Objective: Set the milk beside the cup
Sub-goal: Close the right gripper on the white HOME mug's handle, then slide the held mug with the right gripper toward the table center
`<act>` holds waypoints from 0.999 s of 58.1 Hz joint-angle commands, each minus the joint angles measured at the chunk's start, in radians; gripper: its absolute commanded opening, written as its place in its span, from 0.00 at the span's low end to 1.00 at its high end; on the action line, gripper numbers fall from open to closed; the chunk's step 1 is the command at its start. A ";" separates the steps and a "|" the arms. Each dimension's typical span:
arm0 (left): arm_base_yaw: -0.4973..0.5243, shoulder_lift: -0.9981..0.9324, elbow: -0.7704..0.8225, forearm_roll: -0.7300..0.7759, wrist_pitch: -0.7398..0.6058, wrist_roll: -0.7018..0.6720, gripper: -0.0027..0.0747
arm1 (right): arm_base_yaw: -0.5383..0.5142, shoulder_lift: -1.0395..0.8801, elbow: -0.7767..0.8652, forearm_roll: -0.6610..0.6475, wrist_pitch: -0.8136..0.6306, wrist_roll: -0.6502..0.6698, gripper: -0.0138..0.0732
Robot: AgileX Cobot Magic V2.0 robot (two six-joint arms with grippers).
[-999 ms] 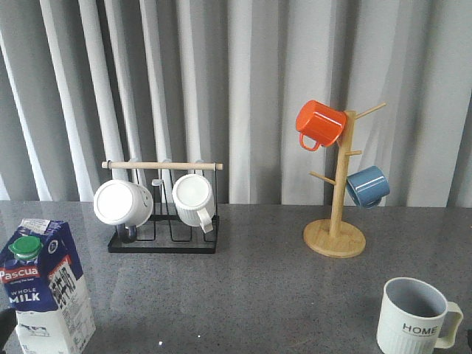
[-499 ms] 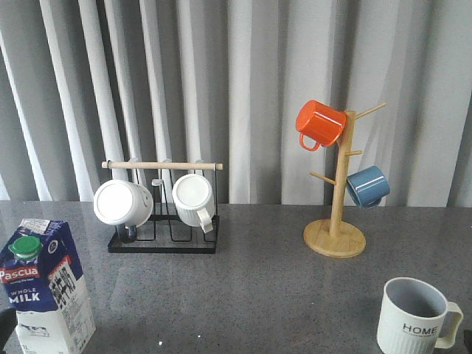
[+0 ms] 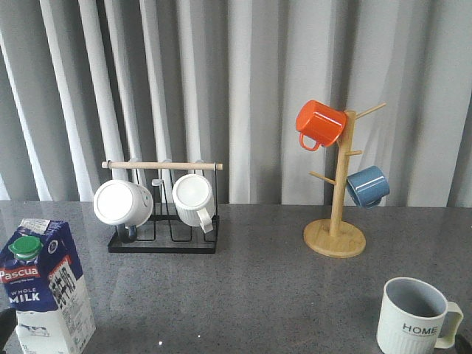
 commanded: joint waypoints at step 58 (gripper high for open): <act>-0.006 -0.002 -0.035 -0.008 -0.072 -0.005 0.75 | -0.007 0.263 -0.133 0.028 -0.267 0.005 0.71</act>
